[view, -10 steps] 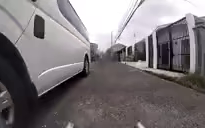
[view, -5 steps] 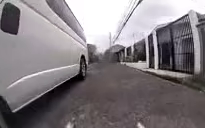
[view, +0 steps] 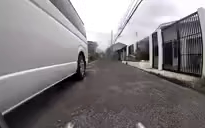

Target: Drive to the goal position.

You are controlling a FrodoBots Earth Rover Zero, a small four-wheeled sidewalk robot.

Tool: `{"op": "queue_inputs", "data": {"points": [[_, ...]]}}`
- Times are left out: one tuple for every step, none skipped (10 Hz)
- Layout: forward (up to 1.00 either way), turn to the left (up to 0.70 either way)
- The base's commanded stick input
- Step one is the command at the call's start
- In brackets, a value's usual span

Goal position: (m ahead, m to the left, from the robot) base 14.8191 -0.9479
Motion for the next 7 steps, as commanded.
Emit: {"op": "queue_inputs", "data": {"points": [[0.7,0.0],[0.7,-0.01],[0.7,0.0],[0.7,0.0],[0.7,0.0],[0.7,0.0],[0.7,0.0]]}}
